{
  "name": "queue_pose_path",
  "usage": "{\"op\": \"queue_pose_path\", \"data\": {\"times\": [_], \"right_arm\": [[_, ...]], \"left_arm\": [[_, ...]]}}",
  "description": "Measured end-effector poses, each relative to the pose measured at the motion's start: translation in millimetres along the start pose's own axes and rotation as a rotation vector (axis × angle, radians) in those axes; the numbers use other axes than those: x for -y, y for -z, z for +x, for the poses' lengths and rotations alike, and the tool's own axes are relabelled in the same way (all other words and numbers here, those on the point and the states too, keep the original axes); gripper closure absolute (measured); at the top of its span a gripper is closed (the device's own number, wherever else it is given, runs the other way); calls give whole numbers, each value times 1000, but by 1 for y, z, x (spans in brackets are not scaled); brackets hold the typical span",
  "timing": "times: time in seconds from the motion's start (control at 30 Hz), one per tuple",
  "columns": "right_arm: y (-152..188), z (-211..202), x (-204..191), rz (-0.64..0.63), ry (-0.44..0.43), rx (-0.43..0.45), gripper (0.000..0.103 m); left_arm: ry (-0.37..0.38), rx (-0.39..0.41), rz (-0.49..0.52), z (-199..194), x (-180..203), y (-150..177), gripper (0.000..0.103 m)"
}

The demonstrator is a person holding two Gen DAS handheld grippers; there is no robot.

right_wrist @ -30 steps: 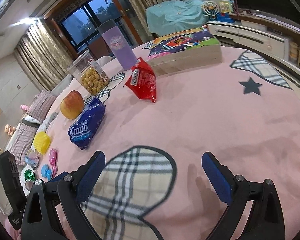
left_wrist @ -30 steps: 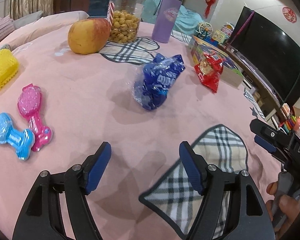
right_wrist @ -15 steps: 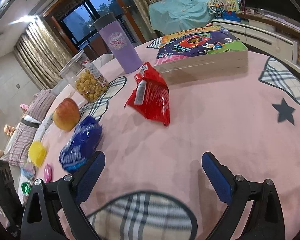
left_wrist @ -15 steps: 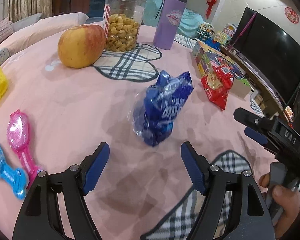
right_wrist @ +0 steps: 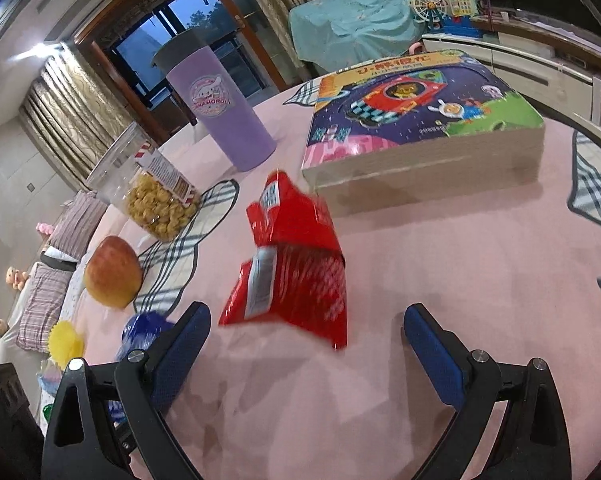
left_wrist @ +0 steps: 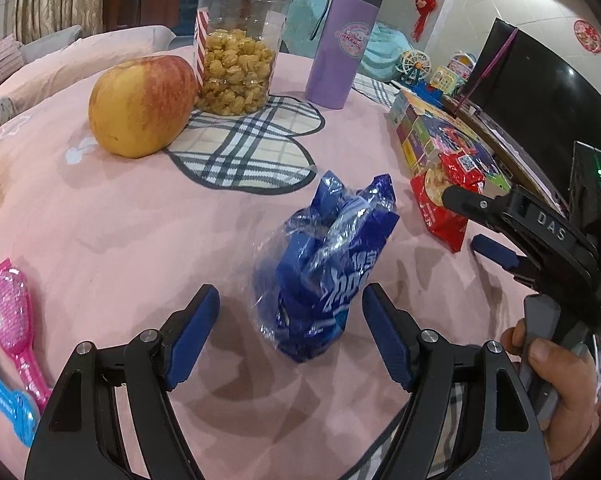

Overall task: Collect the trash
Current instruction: 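Grasp the blue snack bag with the left tool while the right grasps the red bag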

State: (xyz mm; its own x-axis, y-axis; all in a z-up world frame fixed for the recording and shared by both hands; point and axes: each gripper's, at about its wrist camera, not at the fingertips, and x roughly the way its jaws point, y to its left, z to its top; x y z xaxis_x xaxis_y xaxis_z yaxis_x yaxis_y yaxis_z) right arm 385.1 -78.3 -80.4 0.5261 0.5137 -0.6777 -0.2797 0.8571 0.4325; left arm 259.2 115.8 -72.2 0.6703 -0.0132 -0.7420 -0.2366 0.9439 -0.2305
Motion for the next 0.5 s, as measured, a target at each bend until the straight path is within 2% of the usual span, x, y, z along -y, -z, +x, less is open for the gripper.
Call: {"op": "queue_pose_path", "data": {"times": [0.1,0.17,0.2,0.23,0.27,0.33,0.4,0.5], "right_arm": [[-5,4,-2,-14,17,14,6],[-8,7,-2,-20,23,16,14],[-8,8,-2,-23,27,14,22],[-9,10,-1,-24,26,12,30],[-8,10,0,-25,21,10,36],[-7,11,1,-23,10,-2,58],[-6,10,3,-21,6,-5,59],[0,-1,6,-30,-1,6,62]], "left_arm": [[-4,-1,10,4,2,-1,28],[1,3,21,4,4,-1,33],[8,1,29,5,6,-1,43],[14,-5,39,5,8,-1,49],[17,-6,48,6,10,-1,51],[18,3,62,4,13,0,57],[24,8,70,2,15,0,63],[32,7,66,-1,17,1,65]]}}
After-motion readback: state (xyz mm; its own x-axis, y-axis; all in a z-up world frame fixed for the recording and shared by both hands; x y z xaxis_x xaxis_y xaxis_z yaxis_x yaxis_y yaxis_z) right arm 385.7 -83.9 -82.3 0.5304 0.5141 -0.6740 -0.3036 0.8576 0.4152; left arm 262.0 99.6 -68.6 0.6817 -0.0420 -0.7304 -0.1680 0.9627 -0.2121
